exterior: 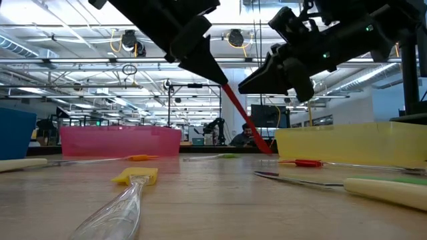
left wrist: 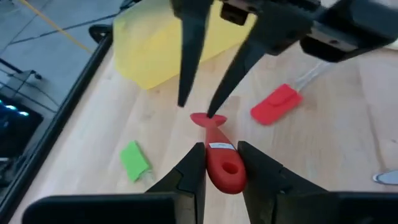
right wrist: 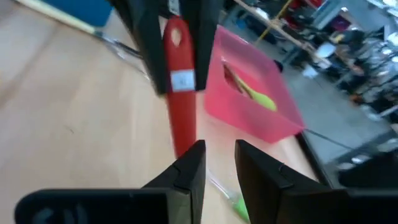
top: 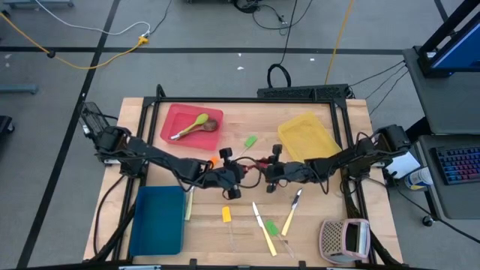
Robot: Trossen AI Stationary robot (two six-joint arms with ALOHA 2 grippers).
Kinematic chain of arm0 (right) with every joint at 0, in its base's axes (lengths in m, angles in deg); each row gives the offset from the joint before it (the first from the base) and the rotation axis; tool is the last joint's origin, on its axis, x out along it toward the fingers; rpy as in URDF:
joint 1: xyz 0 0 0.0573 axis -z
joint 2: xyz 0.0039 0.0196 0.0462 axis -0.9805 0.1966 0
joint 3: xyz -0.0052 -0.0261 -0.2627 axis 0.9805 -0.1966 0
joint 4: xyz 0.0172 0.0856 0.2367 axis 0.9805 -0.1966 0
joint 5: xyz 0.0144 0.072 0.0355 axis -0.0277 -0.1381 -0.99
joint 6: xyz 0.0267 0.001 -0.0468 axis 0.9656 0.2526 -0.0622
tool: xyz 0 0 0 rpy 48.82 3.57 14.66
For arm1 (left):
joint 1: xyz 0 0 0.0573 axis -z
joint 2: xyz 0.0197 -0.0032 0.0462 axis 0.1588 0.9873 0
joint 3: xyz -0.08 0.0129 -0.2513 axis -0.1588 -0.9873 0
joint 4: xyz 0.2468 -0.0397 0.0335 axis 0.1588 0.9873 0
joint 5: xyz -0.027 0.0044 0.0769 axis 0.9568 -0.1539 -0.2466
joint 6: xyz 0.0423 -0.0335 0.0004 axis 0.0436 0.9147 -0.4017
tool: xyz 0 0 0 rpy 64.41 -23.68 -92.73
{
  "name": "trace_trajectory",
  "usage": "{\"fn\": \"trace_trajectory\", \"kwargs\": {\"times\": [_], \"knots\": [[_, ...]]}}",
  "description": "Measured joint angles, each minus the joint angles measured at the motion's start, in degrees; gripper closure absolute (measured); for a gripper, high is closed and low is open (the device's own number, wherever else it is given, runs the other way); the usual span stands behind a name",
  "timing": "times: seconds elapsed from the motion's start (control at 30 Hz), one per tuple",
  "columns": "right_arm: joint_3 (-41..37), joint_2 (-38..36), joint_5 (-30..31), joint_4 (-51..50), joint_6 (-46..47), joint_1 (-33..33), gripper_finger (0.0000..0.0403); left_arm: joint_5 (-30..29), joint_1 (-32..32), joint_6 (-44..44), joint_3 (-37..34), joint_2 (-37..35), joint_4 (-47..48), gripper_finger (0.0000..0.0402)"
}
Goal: Pick & Place Kitchen Items
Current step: Put the red serving spoon into the red bin
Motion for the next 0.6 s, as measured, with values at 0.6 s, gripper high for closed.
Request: {"fn": "trace_trajectory", "kwargs": {"times": [0.6], "knots": [[-0.02, 0.04, -2.49, 0.57, -3.83, -3.75, 0.0325, -9.81, -1.96, 4.17, 0.13, -22.41, 29.14, 0.0311]]}}
